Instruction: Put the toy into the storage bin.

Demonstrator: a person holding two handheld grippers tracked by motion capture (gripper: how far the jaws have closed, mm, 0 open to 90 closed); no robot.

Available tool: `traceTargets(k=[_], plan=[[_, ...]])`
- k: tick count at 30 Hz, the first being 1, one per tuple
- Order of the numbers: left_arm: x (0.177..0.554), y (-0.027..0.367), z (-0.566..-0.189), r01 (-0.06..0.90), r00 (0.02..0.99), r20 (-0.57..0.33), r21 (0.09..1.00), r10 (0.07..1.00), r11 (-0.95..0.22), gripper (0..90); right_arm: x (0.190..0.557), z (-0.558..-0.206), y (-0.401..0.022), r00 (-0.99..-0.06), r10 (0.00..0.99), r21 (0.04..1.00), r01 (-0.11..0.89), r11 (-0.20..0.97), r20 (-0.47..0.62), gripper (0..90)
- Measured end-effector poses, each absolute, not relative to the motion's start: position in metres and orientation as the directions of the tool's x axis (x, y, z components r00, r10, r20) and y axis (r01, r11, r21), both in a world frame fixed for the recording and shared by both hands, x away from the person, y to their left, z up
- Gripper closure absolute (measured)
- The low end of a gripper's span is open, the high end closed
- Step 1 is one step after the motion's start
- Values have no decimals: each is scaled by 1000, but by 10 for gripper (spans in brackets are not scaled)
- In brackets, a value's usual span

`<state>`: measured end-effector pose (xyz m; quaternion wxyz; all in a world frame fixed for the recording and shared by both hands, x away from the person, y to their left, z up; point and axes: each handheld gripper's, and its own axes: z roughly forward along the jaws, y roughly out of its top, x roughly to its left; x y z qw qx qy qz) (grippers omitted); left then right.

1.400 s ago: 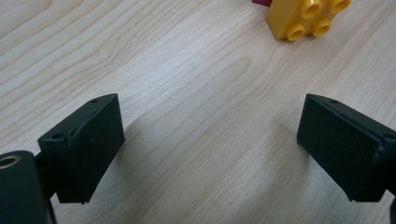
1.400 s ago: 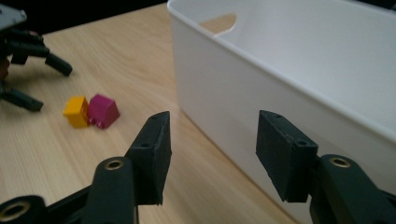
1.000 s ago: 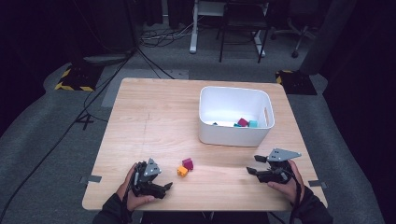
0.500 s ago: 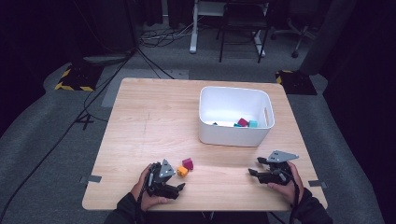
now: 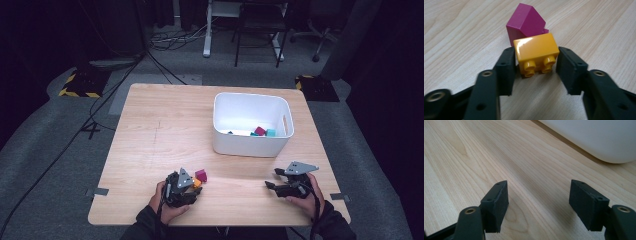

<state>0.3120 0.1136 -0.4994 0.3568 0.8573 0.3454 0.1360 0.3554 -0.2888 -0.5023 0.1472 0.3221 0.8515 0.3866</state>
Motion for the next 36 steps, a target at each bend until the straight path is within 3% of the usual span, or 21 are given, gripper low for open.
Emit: traceTargets(k=[16,36], plan=[[314,133,-495,494,692,1,729,722,-474,589,355,-503,-289,-753,658,756,430,494,-2,312],[360,180,-487,536,601,-9,746,799,-395,589,356,-503,-289,-755,656,756,429,495,-1,312]])
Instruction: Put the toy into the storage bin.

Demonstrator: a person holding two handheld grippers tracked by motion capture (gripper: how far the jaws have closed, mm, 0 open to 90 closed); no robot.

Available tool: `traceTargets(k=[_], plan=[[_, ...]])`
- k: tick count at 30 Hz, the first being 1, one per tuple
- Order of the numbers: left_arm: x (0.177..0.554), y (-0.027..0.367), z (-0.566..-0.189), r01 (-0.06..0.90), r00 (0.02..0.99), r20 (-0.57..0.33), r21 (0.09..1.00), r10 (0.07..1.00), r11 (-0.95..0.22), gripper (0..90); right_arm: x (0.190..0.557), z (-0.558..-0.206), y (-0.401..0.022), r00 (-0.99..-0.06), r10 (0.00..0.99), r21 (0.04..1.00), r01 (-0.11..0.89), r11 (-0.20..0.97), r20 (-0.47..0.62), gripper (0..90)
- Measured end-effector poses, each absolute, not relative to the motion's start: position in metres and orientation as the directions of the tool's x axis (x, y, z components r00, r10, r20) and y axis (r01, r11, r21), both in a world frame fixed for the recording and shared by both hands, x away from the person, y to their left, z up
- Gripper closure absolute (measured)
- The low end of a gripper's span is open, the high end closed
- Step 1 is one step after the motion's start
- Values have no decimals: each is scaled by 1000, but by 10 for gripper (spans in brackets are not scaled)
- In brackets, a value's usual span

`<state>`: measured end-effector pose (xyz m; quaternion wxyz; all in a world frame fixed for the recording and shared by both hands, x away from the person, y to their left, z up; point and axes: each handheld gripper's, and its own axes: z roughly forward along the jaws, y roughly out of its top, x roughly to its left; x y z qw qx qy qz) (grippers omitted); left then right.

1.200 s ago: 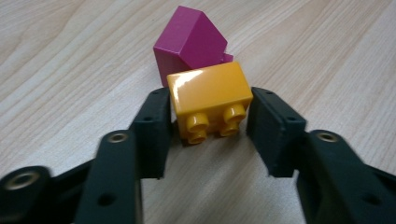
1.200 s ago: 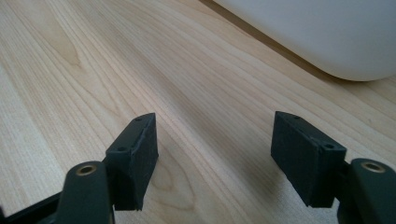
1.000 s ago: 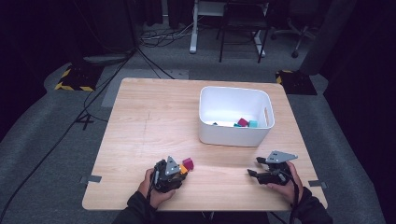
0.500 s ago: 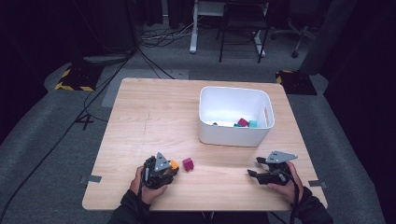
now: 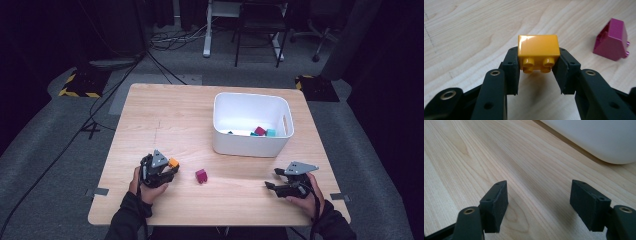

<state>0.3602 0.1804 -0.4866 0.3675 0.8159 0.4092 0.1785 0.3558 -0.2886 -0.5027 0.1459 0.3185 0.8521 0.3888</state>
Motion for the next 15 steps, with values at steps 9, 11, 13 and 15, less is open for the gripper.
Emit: traceTargets(k=[9,11,13,15], plan=[[390,172,-470,506,619,6,762,786,-404,589,356,-502,-289,-750,662,753,435,494,-1,315],[399,171,-466,494,621,11,771,784,-402,589,356,-502,-289,-749,663,753,435,493,-1,315],[407,168,-462,495,619,9,772,786,-399,589,356,-502,-289,-750,662,753,435,494,-1,315],[415,165,-455,489,618,-1,784,786,-383,589,356,-502,-289,-750,662,753,435,495,-2,314]])
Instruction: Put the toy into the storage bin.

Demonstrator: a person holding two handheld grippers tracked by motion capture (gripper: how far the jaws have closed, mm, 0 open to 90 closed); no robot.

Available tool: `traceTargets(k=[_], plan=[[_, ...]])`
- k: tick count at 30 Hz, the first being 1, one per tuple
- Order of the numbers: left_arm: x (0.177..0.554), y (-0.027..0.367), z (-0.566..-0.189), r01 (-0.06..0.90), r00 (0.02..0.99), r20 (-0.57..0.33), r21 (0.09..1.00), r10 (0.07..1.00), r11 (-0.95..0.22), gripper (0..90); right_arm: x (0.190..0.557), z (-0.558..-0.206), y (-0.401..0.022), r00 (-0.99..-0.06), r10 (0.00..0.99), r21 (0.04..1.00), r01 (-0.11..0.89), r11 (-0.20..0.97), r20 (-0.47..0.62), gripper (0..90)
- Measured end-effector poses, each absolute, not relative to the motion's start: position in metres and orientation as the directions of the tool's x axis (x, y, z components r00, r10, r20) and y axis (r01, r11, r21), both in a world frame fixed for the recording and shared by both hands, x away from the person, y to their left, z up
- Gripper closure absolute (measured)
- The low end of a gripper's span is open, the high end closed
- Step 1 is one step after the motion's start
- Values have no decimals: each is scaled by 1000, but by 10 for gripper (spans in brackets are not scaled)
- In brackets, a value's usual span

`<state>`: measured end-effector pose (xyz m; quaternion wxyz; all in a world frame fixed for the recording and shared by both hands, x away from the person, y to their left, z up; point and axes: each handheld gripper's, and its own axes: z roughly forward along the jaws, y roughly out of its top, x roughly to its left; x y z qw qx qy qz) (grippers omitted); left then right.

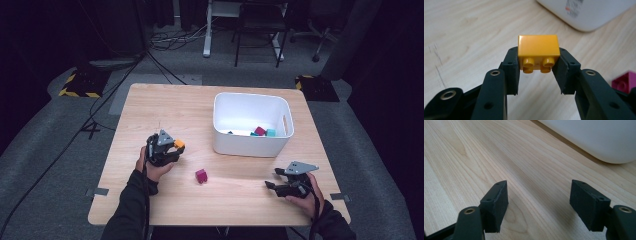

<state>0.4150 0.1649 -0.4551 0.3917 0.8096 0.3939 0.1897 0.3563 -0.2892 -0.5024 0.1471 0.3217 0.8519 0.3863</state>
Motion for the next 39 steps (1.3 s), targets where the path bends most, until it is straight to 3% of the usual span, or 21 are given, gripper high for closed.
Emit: traceTargets(k=[16,39], plan=[[464,145,-407,470,626,-27,810,779,-350,589,356,-503,-289,-750,661,754,433,494,-2,314],[480,97,-338,357,689,8,867,725,-349,589,356,-503,-290,-751,660,754,432,495,-3,313]])
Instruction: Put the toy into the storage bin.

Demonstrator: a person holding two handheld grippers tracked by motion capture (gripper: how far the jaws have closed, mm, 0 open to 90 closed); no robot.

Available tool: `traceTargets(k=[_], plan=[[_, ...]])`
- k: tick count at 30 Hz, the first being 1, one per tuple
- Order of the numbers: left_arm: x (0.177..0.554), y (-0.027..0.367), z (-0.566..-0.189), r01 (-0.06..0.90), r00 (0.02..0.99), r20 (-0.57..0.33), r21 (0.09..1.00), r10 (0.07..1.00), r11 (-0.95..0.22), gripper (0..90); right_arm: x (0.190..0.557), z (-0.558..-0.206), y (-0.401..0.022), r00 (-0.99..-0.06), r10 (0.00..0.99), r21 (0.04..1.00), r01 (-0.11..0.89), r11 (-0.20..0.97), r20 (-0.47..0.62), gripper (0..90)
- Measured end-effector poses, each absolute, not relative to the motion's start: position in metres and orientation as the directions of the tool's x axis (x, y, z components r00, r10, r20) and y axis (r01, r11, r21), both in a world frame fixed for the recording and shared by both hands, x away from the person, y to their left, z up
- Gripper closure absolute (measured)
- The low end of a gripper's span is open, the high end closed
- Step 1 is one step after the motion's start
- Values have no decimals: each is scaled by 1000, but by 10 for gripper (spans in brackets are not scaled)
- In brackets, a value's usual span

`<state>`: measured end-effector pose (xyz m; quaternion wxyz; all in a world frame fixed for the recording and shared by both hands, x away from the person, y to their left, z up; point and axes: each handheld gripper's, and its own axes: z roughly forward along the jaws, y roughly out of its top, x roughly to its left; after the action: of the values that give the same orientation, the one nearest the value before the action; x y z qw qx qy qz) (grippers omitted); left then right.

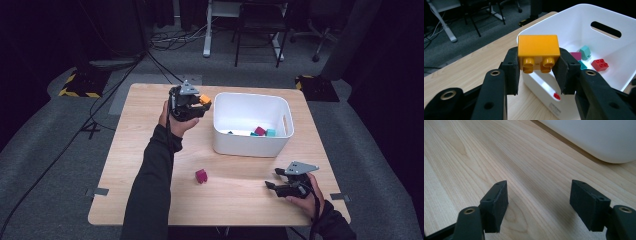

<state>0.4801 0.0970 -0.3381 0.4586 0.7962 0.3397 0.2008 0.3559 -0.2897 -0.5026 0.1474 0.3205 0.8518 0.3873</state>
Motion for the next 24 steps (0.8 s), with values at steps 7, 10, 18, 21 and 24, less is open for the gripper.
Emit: traceTargets(k=[7,10,18,21,24], plan=[[481,71,-330,318,732,17,875,681,-364,589,356,-503,-290,-752,660,754,431,496,-4,312],[480,57,-330,323,740,17,868,673,-377,589,356,-503,-290,-752,659,754,430,496,-4,313],[481,27,-331,304,776,24,861,630,-407,588,356,-503,-290,-754,656,753,428,500,-7,311],[480,18,-332,304,786,19,859,618,-413,589,356,-503,-290,-755,656,754,427,500,-8,310],[481,13,-334,300,791,20,858,612,-416,588,355,-503,-289,-751,660,755,433,492,0,309]])
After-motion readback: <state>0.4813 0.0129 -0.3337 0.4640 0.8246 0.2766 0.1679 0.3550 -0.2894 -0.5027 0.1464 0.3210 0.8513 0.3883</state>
